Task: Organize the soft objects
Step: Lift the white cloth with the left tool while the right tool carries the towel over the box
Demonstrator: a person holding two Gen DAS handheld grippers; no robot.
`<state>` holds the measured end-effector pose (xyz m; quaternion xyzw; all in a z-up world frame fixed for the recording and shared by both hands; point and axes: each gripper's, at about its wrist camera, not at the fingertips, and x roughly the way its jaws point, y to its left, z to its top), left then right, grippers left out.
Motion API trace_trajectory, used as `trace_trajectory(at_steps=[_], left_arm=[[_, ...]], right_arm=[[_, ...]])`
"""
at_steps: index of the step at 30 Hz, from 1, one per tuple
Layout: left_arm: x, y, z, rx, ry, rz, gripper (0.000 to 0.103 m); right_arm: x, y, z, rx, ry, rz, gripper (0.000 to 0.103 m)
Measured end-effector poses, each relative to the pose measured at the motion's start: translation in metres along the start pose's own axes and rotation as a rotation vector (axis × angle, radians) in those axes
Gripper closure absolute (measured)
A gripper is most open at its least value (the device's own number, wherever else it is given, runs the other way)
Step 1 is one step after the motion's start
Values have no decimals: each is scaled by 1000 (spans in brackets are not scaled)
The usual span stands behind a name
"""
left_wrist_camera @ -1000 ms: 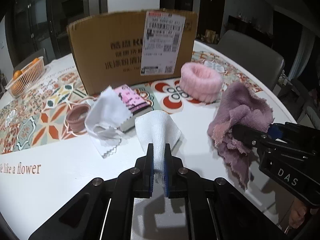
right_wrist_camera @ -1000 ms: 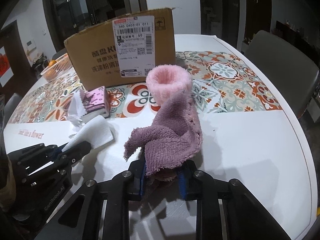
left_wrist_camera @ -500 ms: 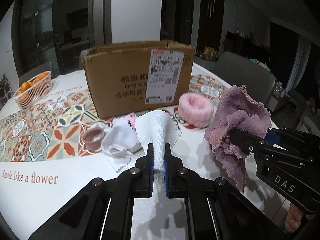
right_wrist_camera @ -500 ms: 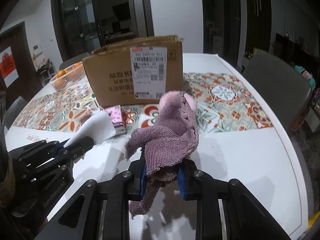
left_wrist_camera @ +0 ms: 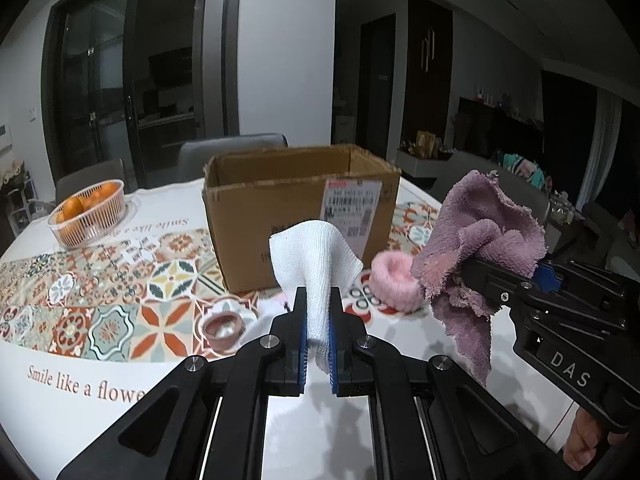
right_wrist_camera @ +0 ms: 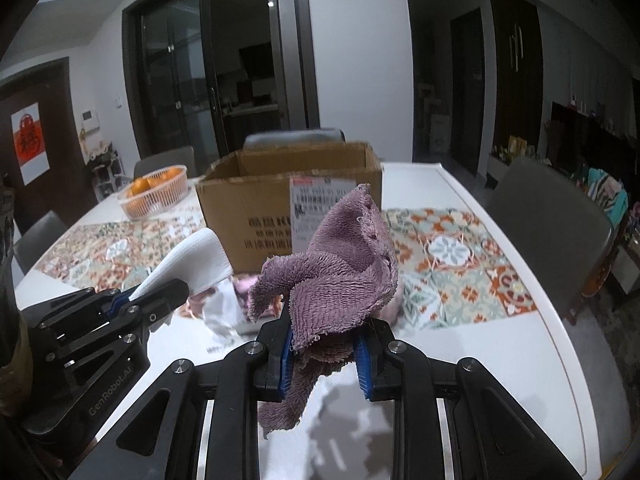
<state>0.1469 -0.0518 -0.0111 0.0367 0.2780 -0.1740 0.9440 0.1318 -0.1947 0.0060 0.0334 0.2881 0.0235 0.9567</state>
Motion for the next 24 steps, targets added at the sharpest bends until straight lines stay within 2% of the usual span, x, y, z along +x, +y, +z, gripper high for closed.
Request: trace_trajectory(at_steps=[24], left_arm=[[-22, 25, 65, -2, -212, 35, 93]], right_arm=[[-17, 20, 67, -35, -224, 43, 77]])
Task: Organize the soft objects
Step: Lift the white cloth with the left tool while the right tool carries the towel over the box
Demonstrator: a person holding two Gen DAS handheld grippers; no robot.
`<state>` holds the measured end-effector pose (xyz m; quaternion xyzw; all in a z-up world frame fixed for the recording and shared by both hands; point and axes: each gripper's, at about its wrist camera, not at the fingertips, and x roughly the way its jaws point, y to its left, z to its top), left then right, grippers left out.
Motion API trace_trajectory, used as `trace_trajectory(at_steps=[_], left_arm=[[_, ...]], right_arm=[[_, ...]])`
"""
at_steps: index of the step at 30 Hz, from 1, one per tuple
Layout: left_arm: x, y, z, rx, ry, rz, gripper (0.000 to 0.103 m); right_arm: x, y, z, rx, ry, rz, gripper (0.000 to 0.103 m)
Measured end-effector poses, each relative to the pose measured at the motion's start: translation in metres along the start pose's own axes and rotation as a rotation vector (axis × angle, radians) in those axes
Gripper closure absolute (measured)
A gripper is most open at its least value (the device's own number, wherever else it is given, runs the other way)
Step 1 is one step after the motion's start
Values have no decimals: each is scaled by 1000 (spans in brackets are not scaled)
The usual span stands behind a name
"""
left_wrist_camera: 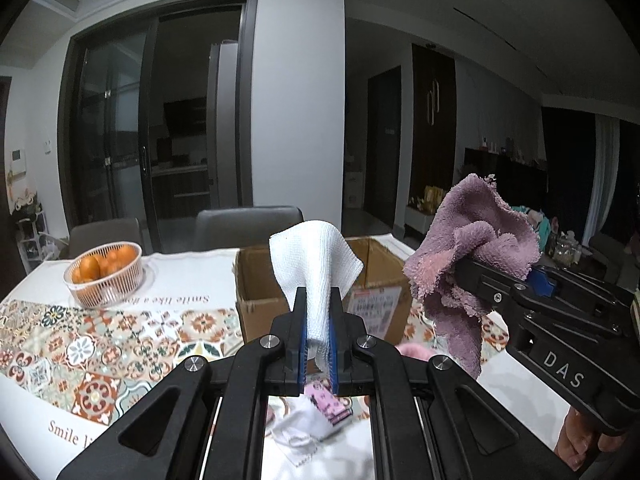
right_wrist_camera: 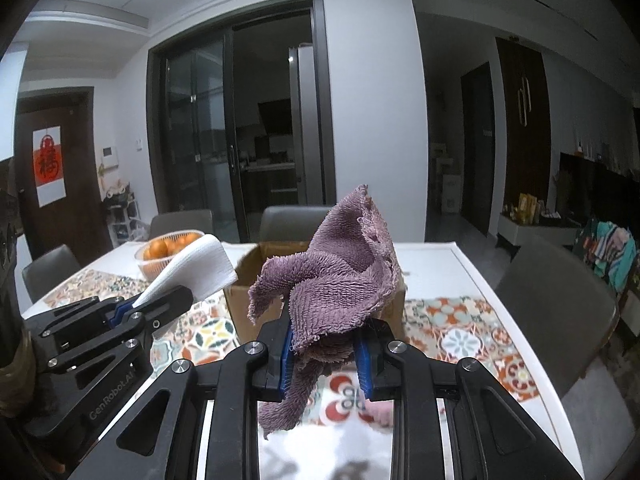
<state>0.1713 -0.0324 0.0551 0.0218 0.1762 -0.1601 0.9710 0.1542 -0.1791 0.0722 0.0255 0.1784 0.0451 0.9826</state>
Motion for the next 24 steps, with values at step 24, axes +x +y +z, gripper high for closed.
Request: trace_trajectory(at_steps=[24], left_arm=[[45, 20, 36, 28, -102, 37, 93]], right_arm=[[43, 0, 34, -35, -103, 16, 77]])
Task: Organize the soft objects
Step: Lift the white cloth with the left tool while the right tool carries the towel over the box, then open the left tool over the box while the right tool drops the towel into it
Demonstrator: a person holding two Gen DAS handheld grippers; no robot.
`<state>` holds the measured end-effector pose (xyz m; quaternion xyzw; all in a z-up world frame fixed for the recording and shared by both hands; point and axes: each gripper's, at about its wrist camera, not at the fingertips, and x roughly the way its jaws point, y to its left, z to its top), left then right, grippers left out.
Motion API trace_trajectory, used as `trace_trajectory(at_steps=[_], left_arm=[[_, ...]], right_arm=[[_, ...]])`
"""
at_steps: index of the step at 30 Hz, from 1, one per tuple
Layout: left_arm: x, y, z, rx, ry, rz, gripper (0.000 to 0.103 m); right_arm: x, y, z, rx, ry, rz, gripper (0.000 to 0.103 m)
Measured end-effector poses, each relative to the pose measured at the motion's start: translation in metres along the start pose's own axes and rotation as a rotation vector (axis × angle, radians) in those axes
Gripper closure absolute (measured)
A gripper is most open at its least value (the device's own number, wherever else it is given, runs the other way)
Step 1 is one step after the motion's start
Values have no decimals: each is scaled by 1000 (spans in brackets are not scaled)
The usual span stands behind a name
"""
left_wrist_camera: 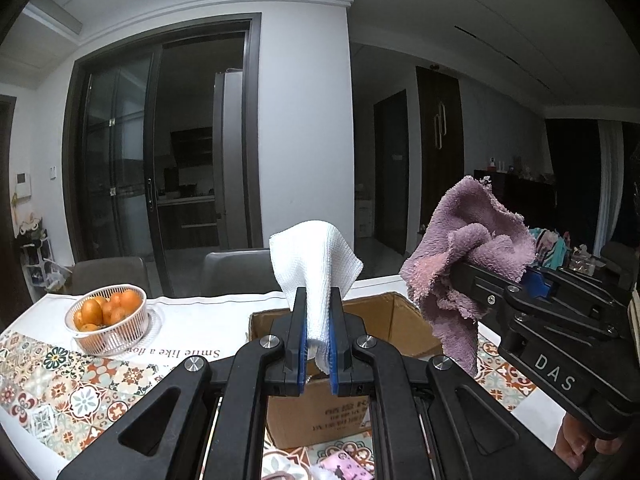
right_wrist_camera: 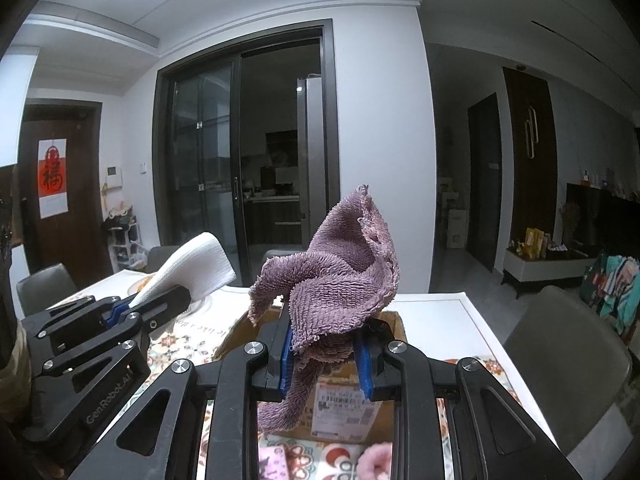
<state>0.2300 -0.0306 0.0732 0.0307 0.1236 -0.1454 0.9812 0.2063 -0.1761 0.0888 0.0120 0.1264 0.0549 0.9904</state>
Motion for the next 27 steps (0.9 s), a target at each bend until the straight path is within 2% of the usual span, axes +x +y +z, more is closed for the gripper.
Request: trace_trajectory(at_steps=[14, 27], left_arm=[[62, 2, -11, 11, 74, 34, 93], [111, -2, -36, 47, 196, 45, 93]], right_arm=[[54, -12, -3, -15, 58, 20, 77], [113, -26, -20, -15, 230, 39, 77]])
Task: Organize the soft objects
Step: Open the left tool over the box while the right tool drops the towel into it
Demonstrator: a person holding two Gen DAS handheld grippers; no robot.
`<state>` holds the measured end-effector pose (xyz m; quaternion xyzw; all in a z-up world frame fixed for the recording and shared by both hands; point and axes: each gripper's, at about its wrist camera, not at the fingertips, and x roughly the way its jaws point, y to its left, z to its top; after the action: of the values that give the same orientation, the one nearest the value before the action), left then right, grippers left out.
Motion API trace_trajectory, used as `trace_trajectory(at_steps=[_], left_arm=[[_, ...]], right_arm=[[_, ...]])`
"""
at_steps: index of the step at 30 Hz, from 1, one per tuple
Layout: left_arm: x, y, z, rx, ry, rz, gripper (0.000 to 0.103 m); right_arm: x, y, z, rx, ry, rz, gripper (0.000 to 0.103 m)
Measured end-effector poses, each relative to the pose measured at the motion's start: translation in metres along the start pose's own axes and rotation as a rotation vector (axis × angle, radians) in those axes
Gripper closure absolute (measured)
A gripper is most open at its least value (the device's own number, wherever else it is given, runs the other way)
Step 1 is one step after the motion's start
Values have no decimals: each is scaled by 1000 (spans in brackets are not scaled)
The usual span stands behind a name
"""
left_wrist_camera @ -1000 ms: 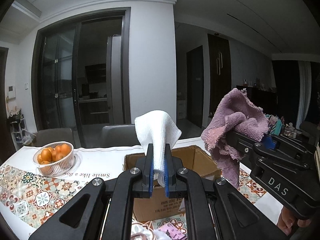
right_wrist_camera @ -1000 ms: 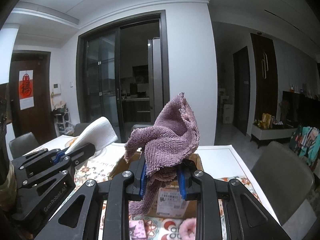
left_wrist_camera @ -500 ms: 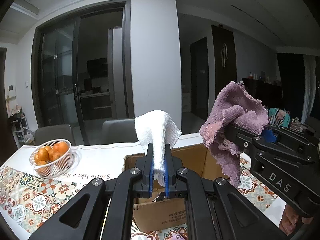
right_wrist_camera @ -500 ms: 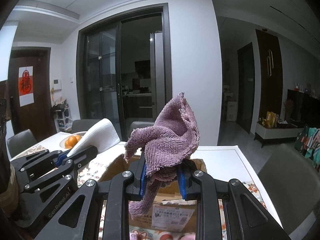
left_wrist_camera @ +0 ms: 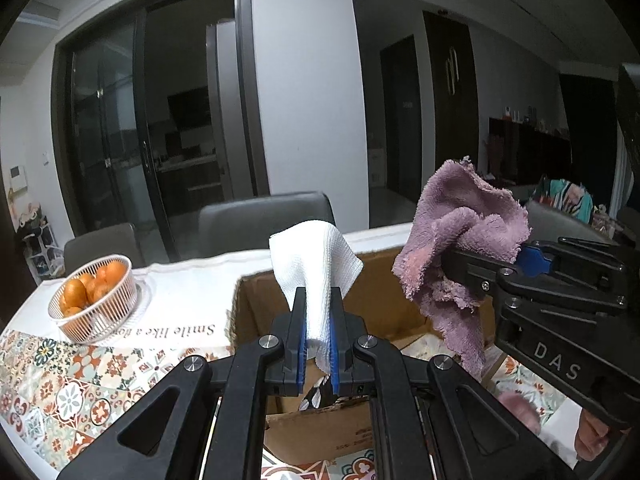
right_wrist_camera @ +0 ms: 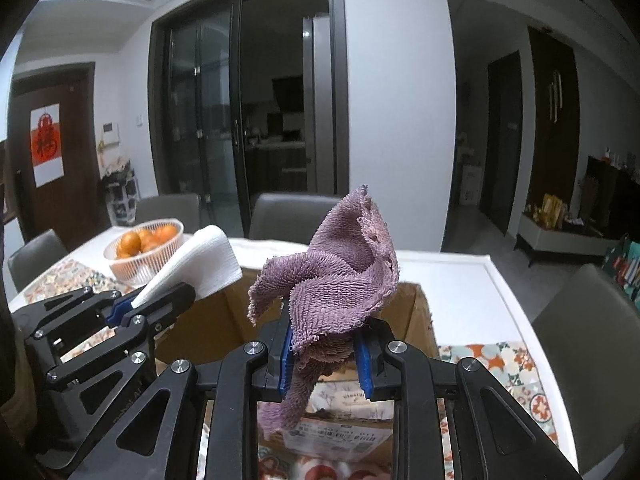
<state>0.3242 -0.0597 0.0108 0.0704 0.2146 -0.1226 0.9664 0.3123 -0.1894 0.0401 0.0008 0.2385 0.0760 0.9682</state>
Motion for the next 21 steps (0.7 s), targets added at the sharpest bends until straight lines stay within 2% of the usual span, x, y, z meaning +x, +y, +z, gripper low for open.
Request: trace_trajectory(at_steps=[4, 6, 9, 11, 14, 21], left_arm=[[13, -5, -3, -2, 39, -8, 92], [16, -7, -4, 2, 57, -4, 87], [18, -8, -6, 6, 67, 1, 74], [16, -9, -6, 9, 64, 10, 72], [14, -6, -6, 9, 62, 18, 67], [-5, -4, -1, 0, 32, 19, 64]], right_arm=[[15, -3, -1, -8, 51, 8, 76], [21, -4, -2, -10, 70, 10, 76], [28, -8, -3, -1, 98, 16, 67], [30, -9, -4, 2, 105, 9, 58], [28, -10, -4, -7, 97, -12, 55], [11, -6, 1, -13, 60, -32, 52]])
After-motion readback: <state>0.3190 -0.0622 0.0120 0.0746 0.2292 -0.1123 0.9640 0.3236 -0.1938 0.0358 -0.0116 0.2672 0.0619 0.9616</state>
